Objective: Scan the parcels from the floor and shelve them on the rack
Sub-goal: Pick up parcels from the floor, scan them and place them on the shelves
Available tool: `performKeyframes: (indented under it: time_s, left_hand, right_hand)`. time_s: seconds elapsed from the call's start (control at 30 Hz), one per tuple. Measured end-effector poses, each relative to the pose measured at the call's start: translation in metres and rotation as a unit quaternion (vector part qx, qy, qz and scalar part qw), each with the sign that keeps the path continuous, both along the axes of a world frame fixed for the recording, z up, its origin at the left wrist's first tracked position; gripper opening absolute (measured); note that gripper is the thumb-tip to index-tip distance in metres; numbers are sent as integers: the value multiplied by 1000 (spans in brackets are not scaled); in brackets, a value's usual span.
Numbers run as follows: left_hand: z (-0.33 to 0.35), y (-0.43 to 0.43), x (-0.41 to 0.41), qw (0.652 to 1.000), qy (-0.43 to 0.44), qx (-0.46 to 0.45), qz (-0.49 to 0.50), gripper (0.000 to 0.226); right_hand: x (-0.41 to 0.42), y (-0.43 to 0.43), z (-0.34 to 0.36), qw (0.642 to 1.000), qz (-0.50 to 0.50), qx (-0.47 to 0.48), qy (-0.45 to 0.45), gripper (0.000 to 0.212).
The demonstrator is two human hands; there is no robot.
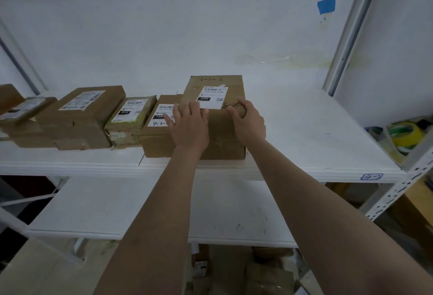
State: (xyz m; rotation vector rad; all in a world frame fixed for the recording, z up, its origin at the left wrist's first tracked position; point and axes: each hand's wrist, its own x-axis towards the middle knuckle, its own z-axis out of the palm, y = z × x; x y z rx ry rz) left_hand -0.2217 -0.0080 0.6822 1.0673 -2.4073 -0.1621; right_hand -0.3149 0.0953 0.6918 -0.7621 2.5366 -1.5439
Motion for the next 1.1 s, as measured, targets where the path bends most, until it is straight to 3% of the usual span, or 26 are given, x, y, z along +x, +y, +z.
performKeyframes:
  time_s: [0.27,0.43,0.57,0.7,0.83,0.9,1.0,1.1]
  left_hand:
    - [13,14,-1,996,-70,9,48,53]
    - [11,46,5,994,-17,38,97,62]
    - [-27,76,22,993,42,35,107,70]
    - [-77,125,38,990,66,59,108,53]
    - [-136,185,50,993,20,76,88,36]
    - [-167,217,54,991,-51,99,80,36]
    - [-225,265,64,970,-169,163,65,37]
    - [-286,310,83,948,-231,208,66,34]
  right_hand:
    - [-7,6,-2,994,67,-64,-61,52]
    - [6,29,-18,991,57,-121,-20,49]
    - [32,70,-46,982,44,-184,19,32]
    - [53,120,-84,979,19,-201,-20,9]
    - [60,176,-139,990,22,-136,-35,14]
    - [61,209,-170,994,19,-95,-46,15]
    - [58,263,-221,997,-1,-35,-67,16]
    - [54,320,-275,994,-17,26,-106,19]
